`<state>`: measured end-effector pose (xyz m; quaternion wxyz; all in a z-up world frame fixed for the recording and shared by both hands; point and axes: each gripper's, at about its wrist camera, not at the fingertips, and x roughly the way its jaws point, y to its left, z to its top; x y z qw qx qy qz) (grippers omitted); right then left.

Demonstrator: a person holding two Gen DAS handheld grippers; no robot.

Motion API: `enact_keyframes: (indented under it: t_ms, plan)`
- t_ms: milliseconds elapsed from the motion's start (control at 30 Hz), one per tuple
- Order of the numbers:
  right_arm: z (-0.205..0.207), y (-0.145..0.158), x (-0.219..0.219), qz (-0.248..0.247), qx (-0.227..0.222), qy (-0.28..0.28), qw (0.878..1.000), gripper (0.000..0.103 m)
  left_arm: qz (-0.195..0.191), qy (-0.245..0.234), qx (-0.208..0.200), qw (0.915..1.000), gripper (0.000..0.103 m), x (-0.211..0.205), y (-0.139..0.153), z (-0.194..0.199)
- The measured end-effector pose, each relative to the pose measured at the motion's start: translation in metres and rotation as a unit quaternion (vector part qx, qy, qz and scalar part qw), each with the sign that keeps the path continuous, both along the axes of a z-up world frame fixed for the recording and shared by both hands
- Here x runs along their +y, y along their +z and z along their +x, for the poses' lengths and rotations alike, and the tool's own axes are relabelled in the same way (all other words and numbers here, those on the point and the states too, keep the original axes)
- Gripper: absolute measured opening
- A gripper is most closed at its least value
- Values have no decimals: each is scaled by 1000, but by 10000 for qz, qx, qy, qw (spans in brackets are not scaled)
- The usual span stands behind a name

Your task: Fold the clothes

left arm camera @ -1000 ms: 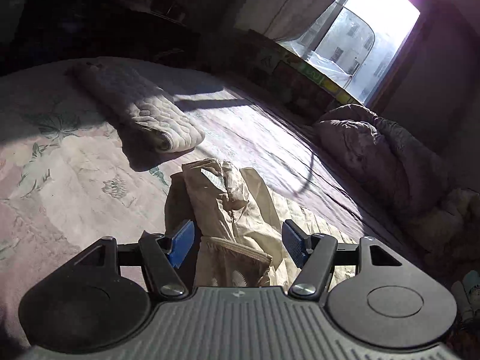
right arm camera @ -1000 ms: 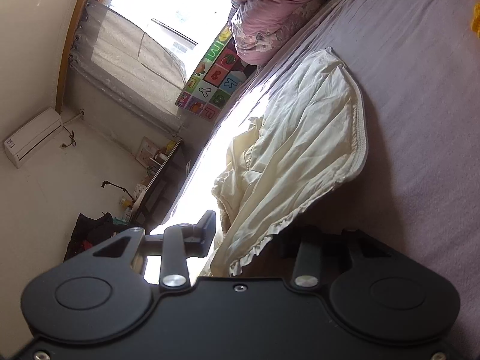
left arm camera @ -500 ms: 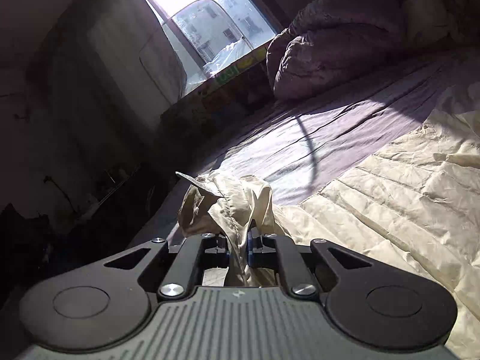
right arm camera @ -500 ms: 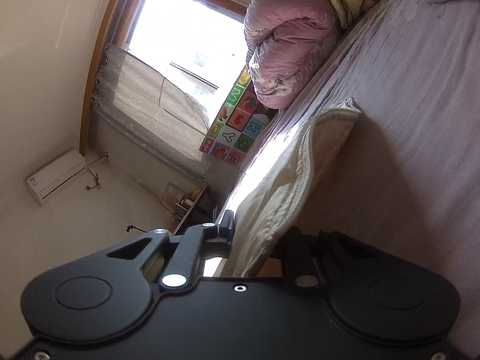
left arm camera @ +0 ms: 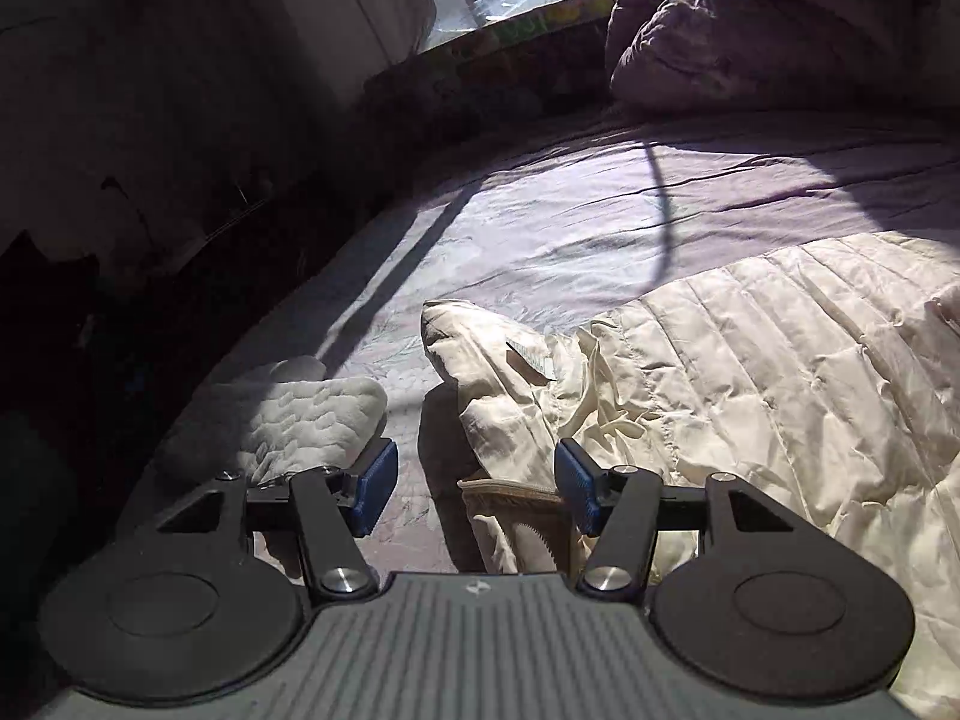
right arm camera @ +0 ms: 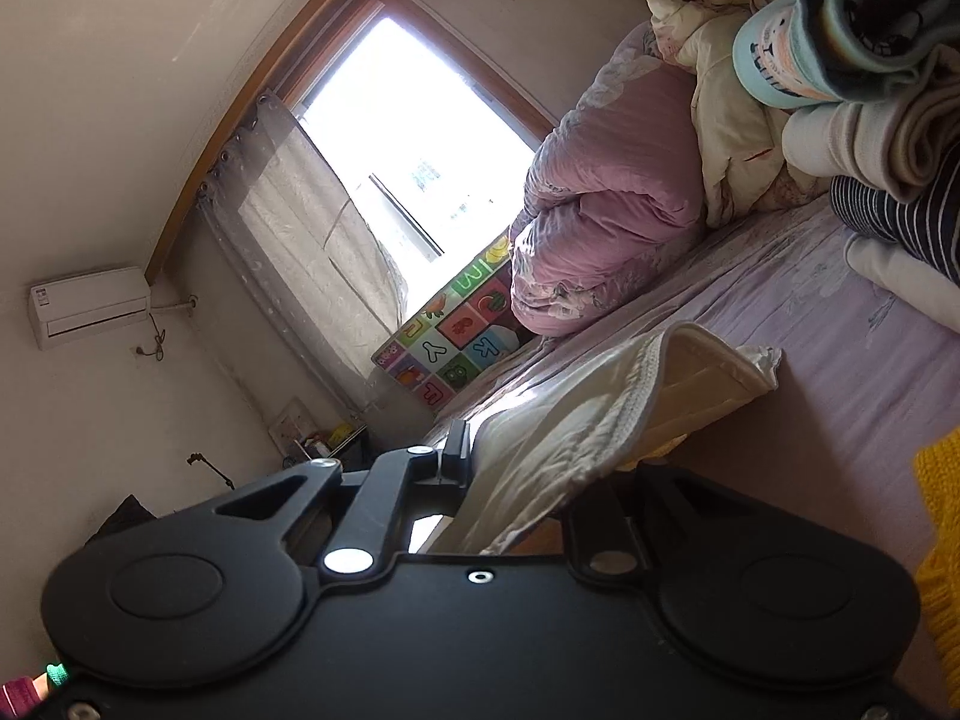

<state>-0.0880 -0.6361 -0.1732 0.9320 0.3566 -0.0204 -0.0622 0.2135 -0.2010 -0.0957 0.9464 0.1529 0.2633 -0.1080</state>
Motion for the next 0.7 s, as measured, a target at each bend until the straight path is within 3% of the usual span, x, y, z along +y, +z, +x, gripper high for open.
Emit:
enact_keyframes:
  t_ms: [67, 133, 200, 367, 433, 467, 500, 533, 633, 700]
  plan:
    - [7, -7, 4, 160, 175, 73, 9997, 39, -1066, 184, 338, 9936, 58, 44, -7, -10]
    - [8, -18, 7, 312, 326, 113, 9989, 45, -2039, 272, 624, 9766, 59, 73, -17, -19]
    - [12, -28, 9, 540, 454, 138, 9974, 47, -2884, 308, 999, 9518, 61, 94, -34, -20]
    - [6, -48, 21, 1049, 705, 150, 9919, 49, -3711, 135, 1465, 9169, 61, 81, -51, 17]
    - [0, -52, 26, 1056, 776, 89, 9913, 54, -3642, -11, 1612, 9173, 61, 61, -54, 33]
    - [-1, -53, 27, 1060, 786, 48, 9912, 55, -3425, 8, 1557, 9265, 59, 52, -53, 36]
    - [-2, -54, 27, 1069, 790, 6, 9911, 55, -3133, 25, 1404, 9392, 47, 45, -51, 37]
    - [-1, -55, 25, 1084, 802, -26, 9909, 55, -3059, 69, 1318, 9429, 18, 45, -49, 35]
    - [-1, -57, 24, 1096, 830, -86, 9905, 55, -3252, 133, 1195, 9380, 12, 58, -45, 27]
    - [-1, -57, 23, 1112, 807, -69, 9905, 56, -3028, 243, 1083, 9466, 9, 61, -41, 25]
